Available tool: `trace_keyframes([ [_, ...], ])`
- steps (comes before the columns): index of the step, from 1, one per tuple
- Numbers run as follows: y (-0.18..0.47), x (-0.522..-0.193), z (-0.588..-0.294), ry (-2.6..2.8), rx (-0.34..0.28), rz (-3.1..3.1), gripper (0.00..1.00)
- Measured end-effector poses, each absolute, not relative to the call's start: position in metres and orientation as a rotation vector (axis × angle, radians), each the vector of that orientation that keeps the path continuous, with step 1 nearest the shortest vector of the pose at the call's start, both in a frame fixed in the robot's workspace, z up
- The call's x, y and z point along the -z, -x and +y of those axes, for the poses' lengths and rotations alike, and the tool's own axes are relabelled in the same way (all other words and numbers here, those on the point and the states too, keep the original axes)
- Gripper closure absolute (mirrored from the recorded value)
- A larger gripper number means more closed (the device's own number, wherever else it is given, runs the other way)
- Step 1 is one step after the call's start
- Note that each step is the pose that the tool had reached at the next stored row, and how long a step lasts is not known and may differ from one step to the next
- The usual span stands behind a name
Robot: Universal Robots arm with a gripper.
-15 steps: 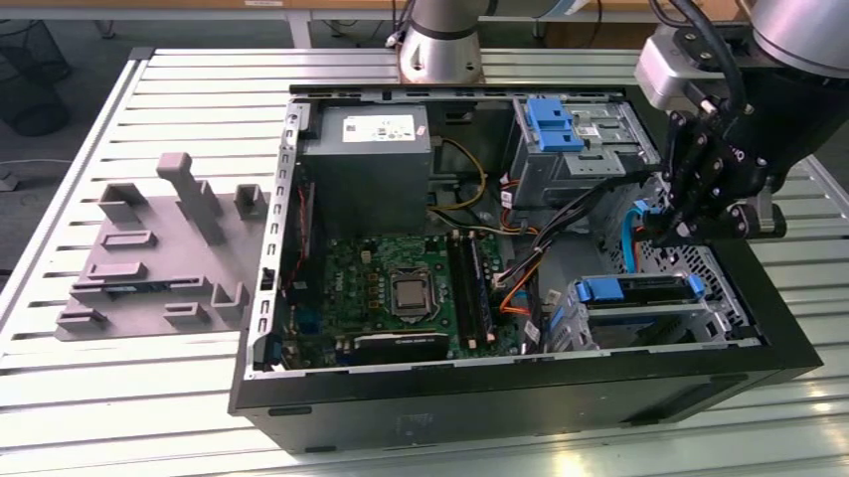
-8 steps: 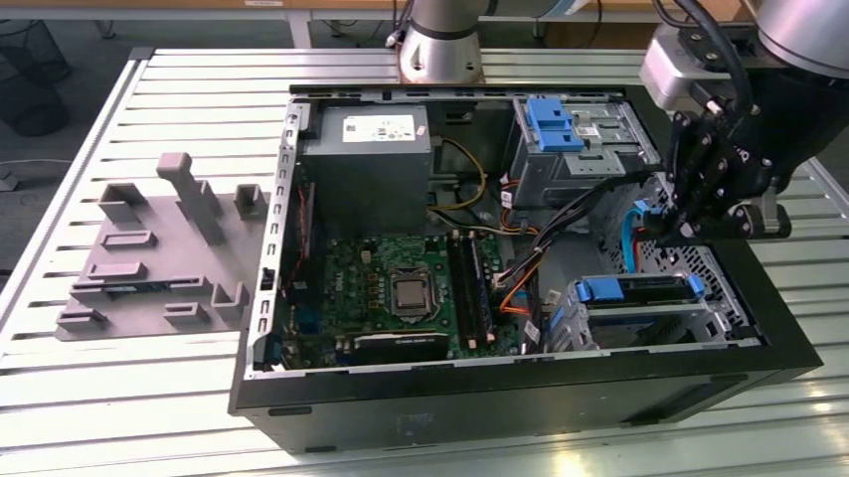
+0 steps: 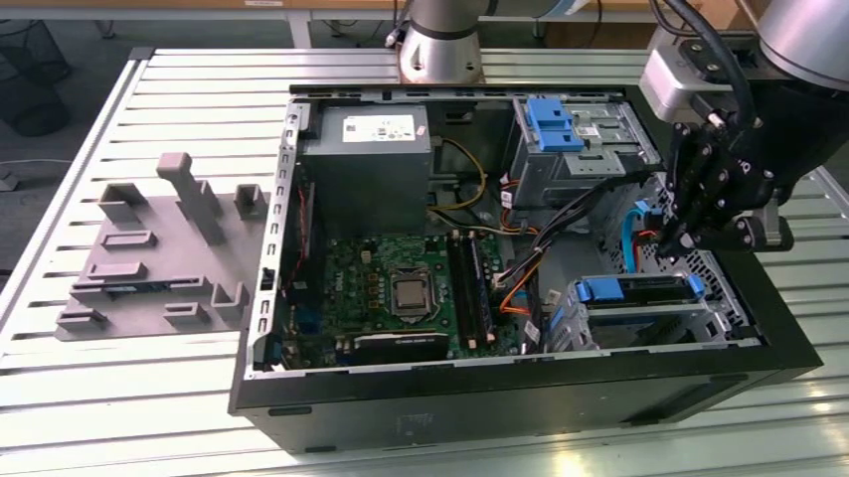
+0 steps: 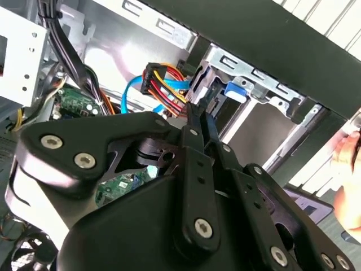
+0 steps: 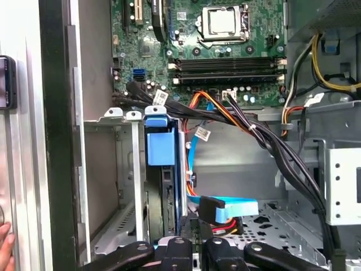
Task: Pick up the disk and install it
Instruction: 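Insert the first disk wire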
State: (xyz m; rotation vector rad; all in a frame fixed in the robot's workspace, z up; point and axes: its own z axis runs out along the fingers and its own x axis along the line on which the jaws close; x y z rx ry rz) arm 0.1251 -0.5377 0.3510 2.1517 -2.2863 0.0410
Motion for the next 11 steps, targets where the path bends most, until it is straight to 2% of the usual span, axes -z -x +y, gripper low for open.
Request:
trace_keyframes([
  [11,-0.1254,-0.3458,-0.5464,-2.151,-0.025,-2.270,0.84],
])
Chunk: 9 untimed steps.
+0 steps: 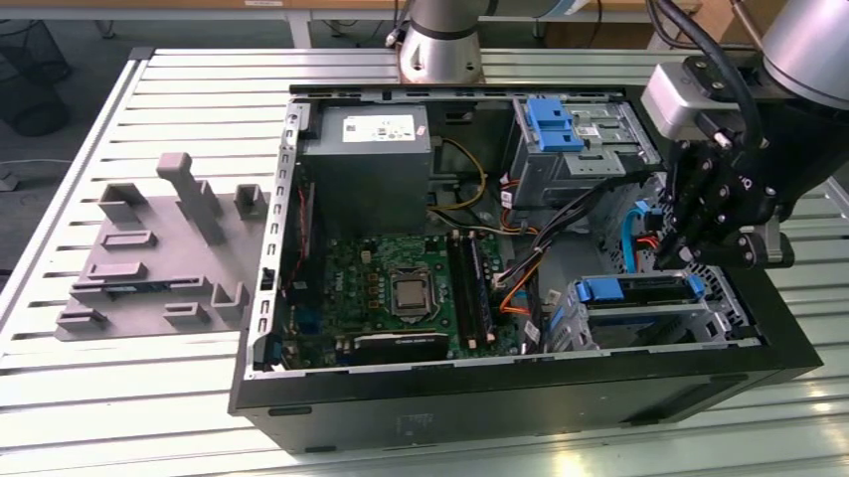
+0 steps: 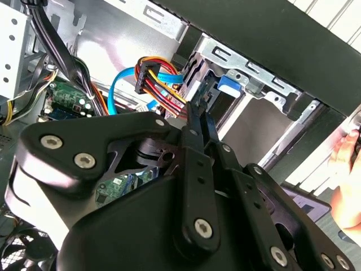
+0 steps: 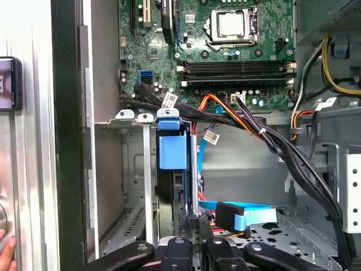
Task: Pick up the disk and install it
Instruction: 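Insert the first disk wire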
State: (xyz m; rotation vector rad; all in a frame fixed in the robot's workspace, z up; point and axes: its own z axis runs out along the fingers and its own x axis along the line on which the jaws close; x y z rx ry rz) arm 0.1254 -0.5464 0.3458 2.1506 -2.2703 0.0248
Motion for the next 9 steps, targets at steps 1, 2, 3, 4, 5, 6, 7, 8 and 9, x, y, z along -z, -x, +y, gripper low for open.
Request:
trace_keyframes([
  [1,-0.1259,-0.3458,-0.5465,-2.147,-0.016,-2.266,0.84],
  [2,-0.1266,-0.3457,-0.5465,-2.141,-0.003,-2.260,0.84],
  [3,-0.1272,-0.3455,-0.5464,-2.138,0.004,-2.256,0.84],
  [4,-0.1278,-0.3451,-0.5464,-2.137,0.005,-2.256,0.84],
  [5,-0.1284,-0.3446,-0.5465,-2.136,0.005,-2.256,0.84],
  [6,-0.1291,-0.3440,-0.5467,-2.135,0.005,-2.257,0.84],
  [7,-0.1297,-0.3434,-0.5468,-2.133,0.005,-2.259,0.84],
  [8,-0.1299,-0.3429,-0.5470,-2.130,0.006,-2.262,0.84],
  [9,-0.1301,-0.3426,-0.5473,-2.126,0.006,-2.266,0.84],
])
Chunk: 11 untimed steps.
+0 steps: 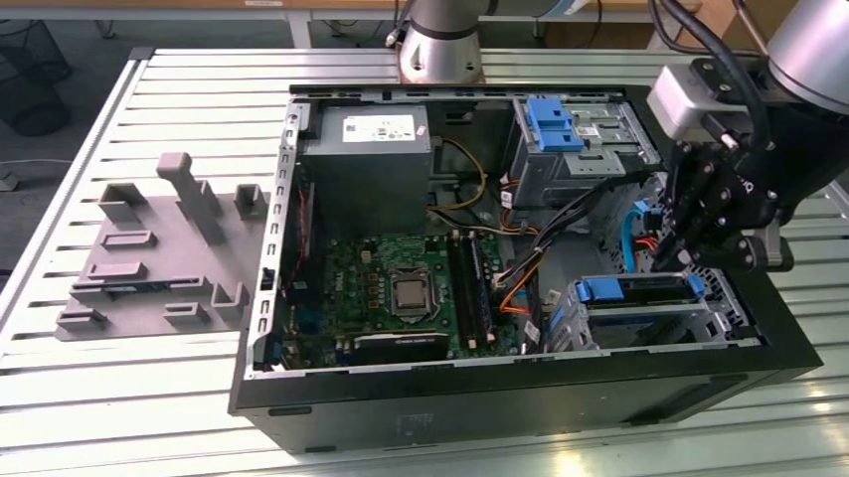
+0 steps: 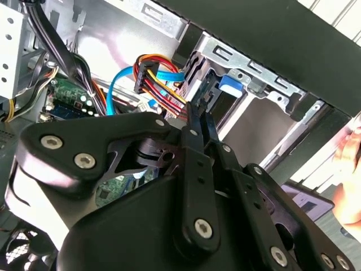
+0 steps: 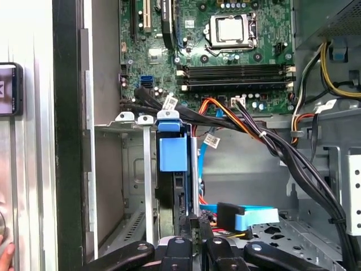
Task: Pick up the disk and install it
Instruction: 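Insert the first disk wire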
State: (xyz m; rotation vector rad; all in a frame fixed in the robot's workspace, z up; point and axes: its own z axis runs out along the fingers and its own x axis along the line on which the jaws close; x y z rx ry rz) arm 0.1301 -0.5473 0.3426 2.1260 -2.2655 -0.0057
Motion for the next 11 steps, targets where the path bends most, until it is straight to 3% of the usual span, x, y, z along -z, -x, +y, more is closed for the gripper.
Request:
trace_keyframes([
  [11,-0.1305,-0.3405,-0.5486,-2.142,0.008,-2.247,0.84],
])
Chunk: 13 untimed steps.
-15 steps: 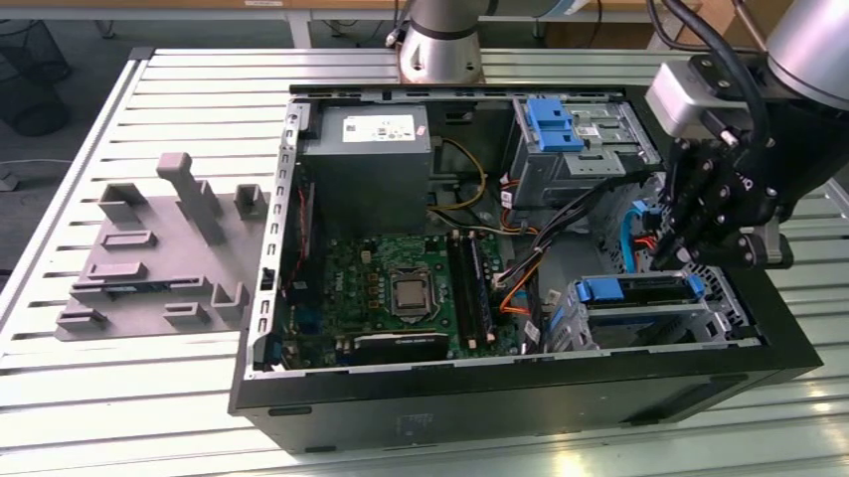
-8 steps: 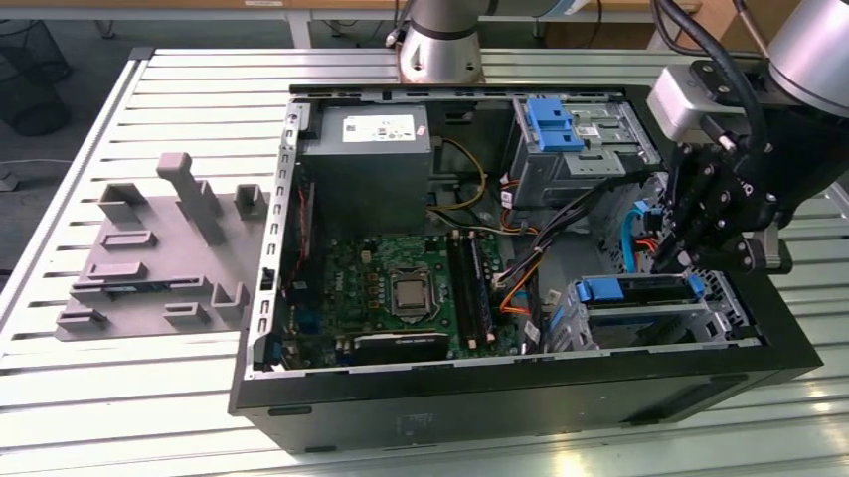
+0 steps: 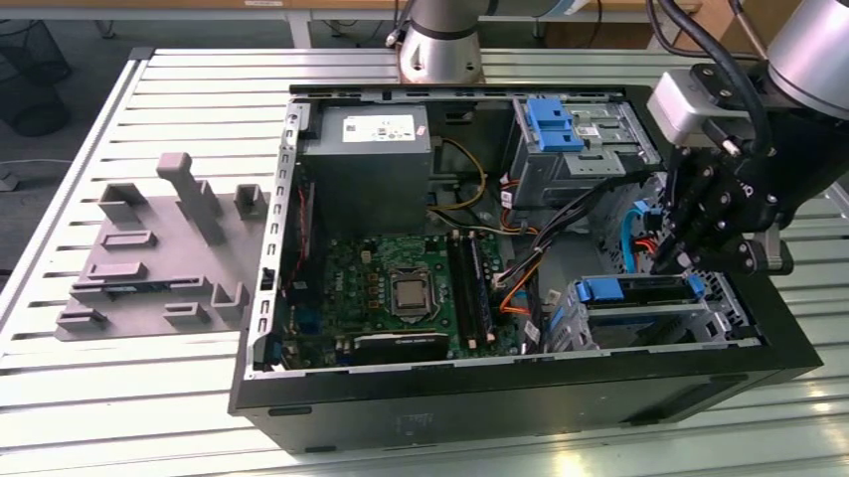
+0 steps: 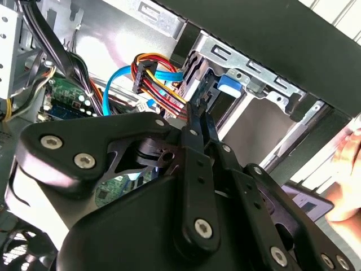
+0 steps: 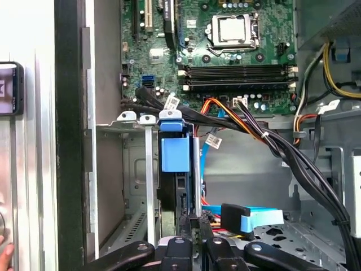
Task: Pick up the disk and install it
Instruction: 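Insert the first disk wire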
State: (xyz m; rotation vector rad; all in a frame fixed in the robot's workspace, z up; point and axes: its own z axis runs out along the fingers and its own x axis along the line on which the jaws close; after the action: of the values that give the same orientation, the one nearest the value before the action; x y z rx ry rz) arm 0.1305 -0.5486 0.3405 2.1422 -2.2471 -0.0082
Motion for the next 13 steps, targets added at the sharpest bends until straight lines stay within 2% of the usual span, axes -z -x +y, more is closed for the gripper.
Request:
trace_keyframes([
  [13,-0.1337,-0.3378,-0.5512,-2.142,0.019,-2.237,0.84],
])
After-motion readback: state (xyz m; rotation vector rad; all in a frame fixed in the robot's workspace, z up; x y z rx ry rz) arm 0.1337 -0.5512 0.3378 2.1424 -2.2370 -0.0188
